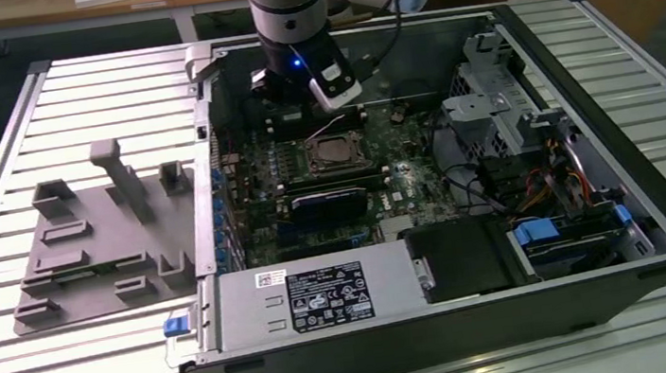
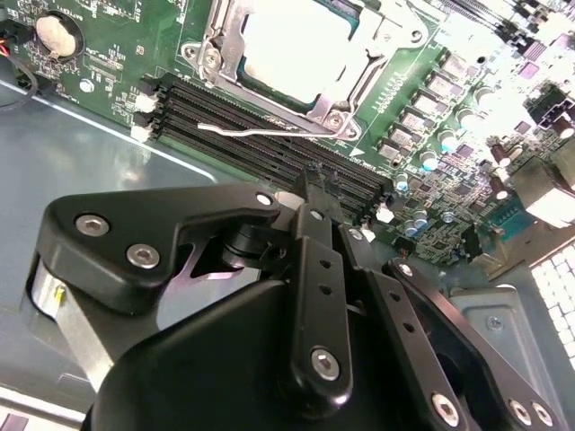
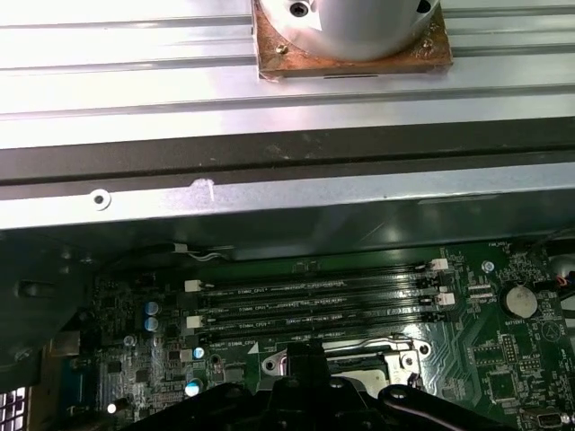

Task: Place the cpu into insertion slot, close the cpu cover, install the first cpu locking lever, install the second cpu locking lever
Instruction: 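Install the first cpu locking lever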

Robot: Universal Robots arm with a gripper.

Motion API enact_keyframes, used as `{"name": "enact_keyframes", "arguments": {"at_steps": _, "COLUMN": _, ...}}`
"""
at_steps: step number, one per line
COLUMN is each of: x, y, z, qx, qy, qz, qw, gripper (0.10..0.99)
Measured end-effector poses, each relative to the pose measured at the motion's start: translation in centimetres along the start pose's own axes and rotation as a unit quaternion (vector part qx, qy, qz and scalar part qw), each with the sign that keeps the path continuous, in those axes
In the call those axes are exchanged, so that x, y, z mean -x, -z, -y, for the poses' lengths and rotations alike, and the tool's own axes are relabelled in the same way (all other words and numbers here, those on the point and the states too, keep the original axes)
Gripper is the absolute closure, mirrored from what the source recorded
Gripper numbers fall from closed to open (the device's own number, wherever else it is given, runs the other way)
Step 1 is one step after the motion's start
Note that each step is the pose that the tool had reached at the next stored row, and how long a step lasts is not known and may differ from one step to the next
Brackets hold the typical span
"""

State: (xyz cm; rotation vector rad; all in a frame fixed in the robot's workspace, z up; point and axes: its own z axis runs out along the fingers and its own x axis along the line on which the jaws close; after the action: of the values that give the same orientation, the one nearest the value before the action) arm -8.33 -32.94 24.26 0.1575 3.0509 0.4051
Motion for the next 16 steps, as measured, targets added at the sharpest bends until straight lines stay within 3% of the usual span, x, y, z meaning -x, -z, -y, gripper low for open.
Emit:
{"name": "enact_keyframes", "arguments": {"at_steps": 1, "x": 0.00, "y": -0.04, "z": 0.01, "qx": 0.0004, "qy": 0.001, "qz": 0.0030, "qw": 1.0000, "gripper": 0.984}}
{"name": "enact_keyframes", "arguments": {"at_steps": 6, "x": -0.01, "y": -0.22, "z": 0.06, "qx": 0.0031, "qy": 0.007, "qz": 0.0268, "qw": 0.9996, "gripper": 0.984}}
{"name": "enact_keyframes", "arguments": {"at_steps": 14, "x": -0.03, "y": -0.64, "z": 0.17, "qx": 0.0057, "qy": 0.013, "qz": 0.0495, "qw": 0.9987, "gripper": 0.984}}
{"name": "enact_keyframes", "arguments": {"at_steps": 16, "x": -0.03, "y": -0.71, "z": 0.19, "qx": 0.0059, "qy": 0.014, "qz": 0.0517, "qw": 0.9985, "gripper": 0.984}}
